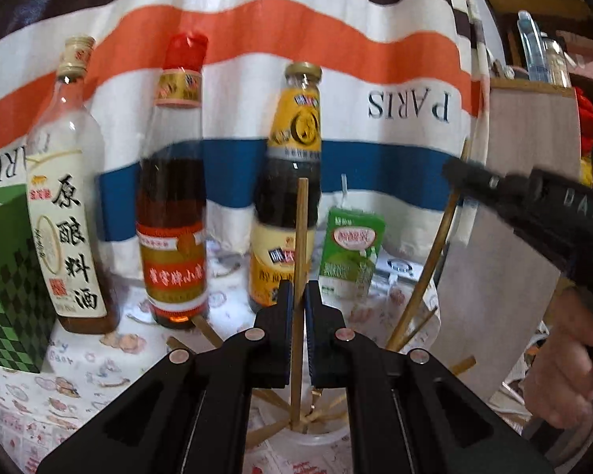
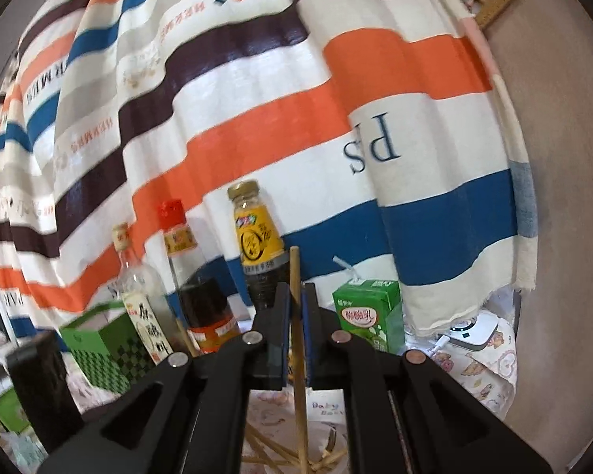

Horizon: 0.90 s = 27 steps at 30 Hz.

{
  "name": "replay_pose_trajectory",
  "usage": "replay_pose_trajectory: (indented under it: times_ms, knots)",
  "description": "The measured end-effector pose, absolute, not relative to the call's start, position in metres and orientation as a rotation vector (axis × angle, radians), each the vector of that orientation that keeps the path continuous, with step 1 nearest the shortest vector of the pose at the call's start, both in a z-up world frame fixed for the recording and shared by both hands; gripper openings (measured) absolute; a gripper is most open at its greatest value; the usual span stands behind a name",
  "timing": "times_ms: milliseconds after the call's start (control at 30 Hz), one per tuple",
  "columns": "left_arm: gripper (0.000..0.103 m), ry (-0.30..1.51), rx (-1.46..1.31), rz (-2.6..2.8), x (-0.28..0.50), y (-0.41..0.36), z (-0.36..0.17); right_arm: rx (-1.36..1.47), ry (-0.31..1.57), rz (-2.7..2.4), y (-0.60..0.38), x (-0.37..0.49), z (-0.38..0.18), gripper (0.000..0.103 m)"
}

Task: Organize utensils
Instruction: 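Carry both chopsticks over the translucent cup while opening both grippers to drop them in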

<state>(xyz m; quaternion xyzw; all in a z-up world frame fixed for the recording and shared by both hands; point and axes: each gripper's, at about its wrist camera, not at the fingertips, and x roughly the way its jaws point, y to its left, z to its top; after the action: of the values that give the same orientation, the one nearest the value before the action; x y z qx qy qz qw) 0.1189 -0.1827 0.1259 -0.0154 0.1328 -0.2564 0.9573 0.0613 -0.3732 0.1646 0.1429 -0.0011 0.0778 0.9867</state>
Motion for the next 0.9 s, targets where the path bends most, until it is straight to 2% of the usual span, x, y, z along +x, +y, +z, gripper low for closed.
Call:
replay_pose_trajectory:
  times_ms: [133, 433, 500, 533, 600, 667, 700, 733, 800, 867, 900]
  knots:
    - [0.005, 0.312, -0.071, -0.537, 0.123, -0.182, 0.116, 0.337, -0.015, 0.164, -0.379, 0.067, 0.157, 0.005]
    - [0.006, 0.295, -0.038, -0.535, 0.115, -0.179, 0.116, 0.25, 0.063, 0.147, -0.368, 0.084, 0.151, 0.005]
    - [0.014, 0.272, -0.031, -0.527, 0.11, -0.173, 0.123, 0.239, 0.088, 0.149, -0.367, 0.089, 0.15, 0.005]
    - [0.022, 0.266, -0.017, -0.517, 0.108, -0.171, 0.127, 0.233, 0.107, 0.15, -0.366, 0.092, 0.149, 0.005]
    - [0.027, 0.229, 0.012, -0.486, 0.1, -0.161, 0.138, 0.229, 0.132, 0.142, -0.366, 0.096, 0.147, 0.006]
    - [0.037, 0.201, 0.021, -0.455, 0.092, -0.148, 0.15, 0.221, 0.147, 0.13, -0.365, 0.099, 0.145, 0.006]
    - [0.039, 0.189, 0.026, -0.437, 0.088, -0.14, 0.155, 0.217, 0.15, 0.135, -0.364, 0.099, 0.145, 0.007]
    - [0.042, 0.178, 0.032, -0.421, 0.084, -0.134, 0.16, 0.218, 0.148, 0.146, -0.364, 0.098, 0.145, 0.009]
    - [0.05, 0.157, 0.047, -0.388, 0.075, -0.12, 0.168, 0.227, 0.133, 0.16, -0.363, 0.093, 0.148, 0.024]
    - [0.06, 0.127, 0.048, -0.348, 0.066, -0.108, 0.174, 0.22, 0.119, 0.179, -0.36, 0.087, 0.152, 0.031]
    - [0.062, 0.116, 0.047, -0.325, 0.061, -0.102, 0.177, 0.213, 0.114, 0.188, -0.358, 0.084, 0.154, 0.035]
